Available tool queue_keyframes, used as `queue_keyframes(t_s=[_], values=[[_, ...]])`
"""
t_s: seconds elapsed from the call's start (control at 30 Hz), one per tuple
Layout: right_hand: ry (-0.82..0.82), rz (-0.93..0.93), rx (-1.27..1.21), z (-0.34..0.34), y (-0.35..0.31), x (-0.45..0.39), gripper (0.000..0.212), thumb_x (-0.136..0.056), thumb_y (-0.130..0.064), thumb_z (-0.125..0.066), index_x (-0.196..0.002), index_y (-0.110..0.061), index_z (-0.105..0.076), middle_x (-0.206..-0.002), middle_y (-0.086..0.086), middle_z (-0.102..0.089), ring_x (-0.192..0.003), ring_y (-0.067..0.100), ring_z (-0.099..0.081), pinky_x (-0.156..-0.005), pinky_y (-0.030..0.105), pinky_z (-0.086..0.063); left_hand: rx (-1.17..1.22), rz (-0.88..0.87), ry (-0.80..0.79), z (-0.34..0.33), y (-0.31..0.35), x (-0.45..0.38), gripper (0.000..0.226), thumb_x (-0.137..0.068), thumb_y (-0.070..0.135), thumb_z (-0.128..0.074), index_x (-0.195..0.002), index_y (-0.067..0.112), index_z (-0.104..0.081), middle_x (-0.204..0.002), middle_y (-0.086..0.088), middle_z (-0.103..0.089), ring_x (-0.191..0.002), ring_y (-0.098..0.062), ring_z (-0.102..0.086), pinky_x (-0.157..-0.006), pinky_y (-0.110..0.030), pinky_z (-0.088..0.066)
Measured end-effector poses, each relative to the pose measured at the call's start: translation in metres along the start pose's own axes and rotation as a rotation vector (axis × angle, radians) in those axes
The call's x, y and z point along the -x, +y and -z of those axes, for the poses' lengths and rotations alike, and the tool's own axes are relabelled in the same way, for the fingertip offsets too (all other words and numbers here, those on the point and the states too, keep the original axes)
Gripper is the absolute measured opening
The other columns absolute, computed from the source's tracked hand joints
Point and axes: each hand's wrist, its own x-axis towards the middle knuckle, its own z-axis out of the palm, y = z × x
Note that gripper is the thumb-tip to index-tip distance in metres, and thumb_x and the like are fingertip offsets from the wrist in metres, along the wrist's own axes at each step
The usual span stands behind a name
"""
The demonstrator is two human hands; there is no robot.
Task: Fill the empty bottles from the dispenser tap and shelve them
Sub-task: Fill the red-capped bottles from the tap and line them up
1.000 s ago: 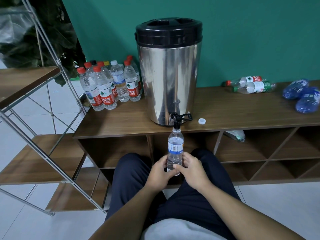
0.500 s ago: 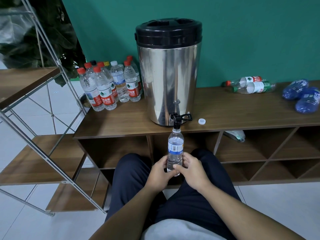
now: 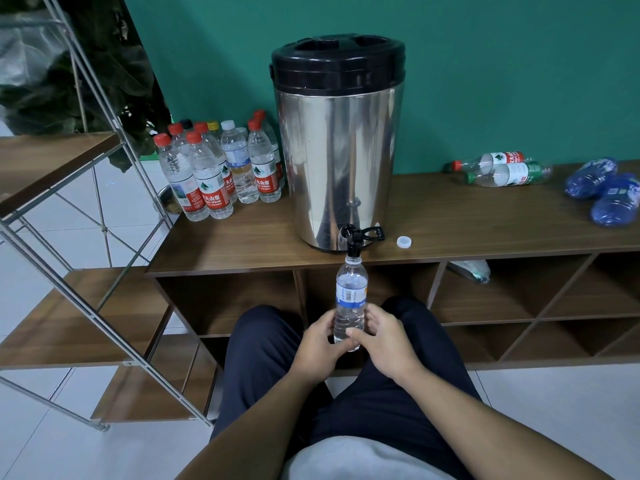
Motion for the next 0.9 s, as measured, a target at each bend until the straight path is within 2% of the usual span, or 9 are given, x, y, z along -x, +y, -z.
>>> queue_keyframes(t_s=[0.9], values=[[-0.005,-0.006,-0.015,0.0008,-0.0012,0.0009,0.049,-0.095,-0.001,-0.081,-0.137,-0.022,-0.07,-0.119,-0.01,-0.082,-0.114,0.009,-0.078,-0.1,0.035,-0.063,-0.004,0.011,-0.002,-0.0008,0.0007,0.0009,0.051,-0.098,0.016,-0.087,-0.144,0.032,-0.069,-0.131,0.01,-0.08,-0.125,-0.012,-0.075,-0.113,-0.048,-0.059]])
